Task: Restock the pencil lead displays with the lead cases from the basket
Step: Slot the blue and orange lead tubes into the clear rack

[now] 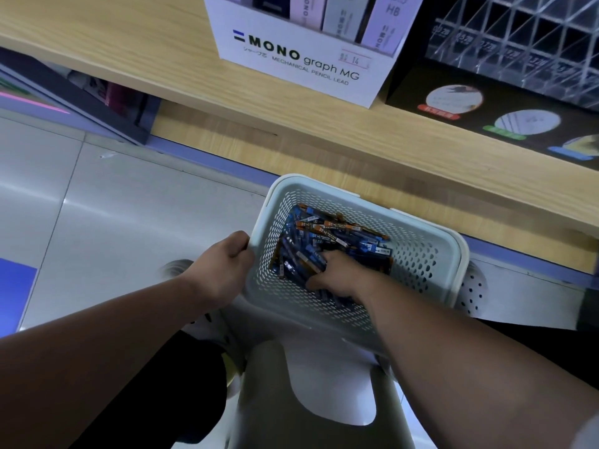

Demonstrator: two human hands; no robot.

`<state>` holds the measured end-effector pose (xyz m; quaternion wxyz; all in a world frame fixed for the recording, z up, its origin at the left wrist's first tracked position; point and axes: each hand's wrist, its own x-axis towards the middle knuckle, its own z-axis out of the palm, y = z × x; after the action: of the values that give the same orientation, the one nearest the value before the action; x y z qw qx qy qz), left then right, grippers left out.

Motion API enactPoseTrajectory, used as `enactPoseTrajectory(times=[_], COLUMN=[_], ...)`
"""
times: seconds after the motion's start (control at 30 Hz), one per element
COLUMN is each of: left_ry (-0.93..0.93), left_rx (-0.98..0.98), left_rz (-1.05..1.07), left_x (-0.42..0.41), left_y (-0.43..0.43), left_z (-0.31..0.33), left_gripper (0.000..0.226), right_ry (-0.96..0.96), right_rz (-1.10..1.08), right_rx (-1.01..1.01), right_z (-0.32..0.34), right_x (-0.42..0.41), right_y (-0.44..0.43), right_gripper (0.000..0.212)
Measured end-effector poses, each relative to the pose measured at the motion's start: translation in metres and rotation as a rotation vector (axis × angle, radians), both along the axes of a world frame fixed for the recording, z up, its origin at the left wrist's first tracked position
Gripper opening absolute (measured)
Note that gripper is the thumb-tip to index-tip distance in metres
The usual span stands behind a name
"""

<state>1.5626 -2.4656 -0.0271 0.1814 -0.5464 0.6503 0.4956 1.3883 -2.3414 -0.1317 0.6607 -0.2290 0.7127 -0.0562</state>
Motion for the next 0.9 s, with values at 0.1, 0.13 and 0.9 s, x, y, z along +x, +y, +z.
enactPoseTrajectory(times=[0.1, 0.13, 0.9], left_ry=[-0.005, -0.004, 0.216], left_rx=[-0.041, -0.044, -0.471], left_rz=[-0.037, -0.042, -0.121], left_x=[-0.003, -0.003, -0.028], left_y=[0.000, 0.000, -0.014], left_z=[0.003, 0.003, 0.034], left_gripper=[0.017, 0.017, 0.019], right_ry=[-0.009, -0.003, -0.084], right_rz=[0.045, 0.054, -0.372], right_rx=[-0.011, -0.011, -0.220], right_z=[-0.001, -0.001, 0.119], right_x=[0.006, 0.007, -0.024], right_y=[-0.008, -0.010, 0.009], right_gripper=[0.036, 0.043, 0.027])
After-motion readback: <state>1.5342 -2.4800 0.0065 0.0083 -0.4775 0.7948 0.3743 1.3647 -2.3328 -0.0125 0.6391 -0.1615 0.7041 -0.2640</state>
